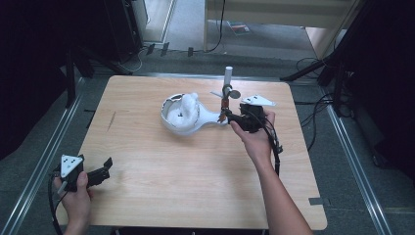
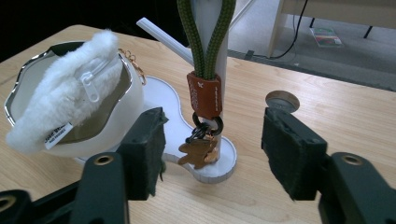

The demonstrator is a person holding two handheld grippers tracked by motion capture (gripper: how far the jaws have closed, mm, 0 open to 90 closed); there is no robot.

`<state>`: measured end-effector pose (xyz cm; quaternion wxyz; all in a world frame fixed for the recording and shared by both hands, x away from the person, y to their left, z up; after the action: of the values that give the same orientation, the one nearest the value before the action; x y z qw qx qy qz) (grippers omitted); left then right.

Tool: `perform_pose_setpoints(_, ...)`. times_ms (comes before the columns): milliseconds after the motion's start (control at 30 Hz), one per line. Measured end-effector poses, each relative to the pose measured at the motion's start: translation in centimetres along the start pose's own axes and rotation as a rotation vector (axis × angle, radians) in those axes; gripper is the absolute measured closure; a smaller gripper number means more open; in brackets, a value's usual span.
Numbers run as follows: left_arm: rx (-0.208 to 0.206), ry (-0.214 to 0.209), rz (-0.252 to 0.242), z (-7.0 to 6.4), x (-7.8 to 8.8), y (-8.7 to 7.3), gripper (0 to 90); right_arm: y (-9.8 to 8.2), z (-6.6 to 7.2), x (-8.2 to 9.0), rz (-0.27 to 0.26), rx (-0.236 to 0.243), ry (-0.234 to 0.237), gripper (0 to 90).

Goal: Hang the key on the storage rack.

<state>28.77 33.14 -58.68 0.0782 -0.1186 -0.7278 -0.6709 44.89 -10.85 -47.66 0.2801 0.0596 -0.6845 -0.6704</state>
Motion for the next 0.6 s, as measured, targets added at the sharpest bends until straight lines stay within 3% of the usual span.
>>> perform_pose_setpoints(133, -0.001, 0.0, 0.0, 0.0, 0.0, 0.0, 0.7, -0.4, -0.7, 0.7, -0.003, -0.042, -0.009, 27.7)
perform_pose_setpoints(233, -0.003, -0.001, 0.001, 0.0, 0.0, 0.0, 0.7, -0.9, -1.4, 1.3, 0.007, -0.047, -0.047, 13.7)
perform_pose_setpoints(367, -0.003, -0.001, 0.002, 0.0, 0.0, 0.0, 0.6, -1.6, -2.4, 2.3, -0.004, -0.048, -0.094, 2.5)
perform_pose_setpoints(600, -0.003, 0.0, 0.001, -0.1, 0.0, 0.0, 0.6, -3.0, -3.6, 4.0, -0.014, -0.056, -0.101, 0.0)
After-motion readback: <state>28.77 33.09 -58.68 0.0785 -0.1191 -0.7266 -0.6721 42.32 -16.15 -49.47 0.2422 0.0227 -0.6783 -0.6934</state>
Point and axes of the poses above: each handheld gripper's, and its own axes: x roughly backward along the jaws, y roughly out of its top, z roughly to its left, the point moved 8 cm from there along -x, roughly forward along the jaws, and after that the axes turned 11 degrees about -z, right-handed, at the moved point
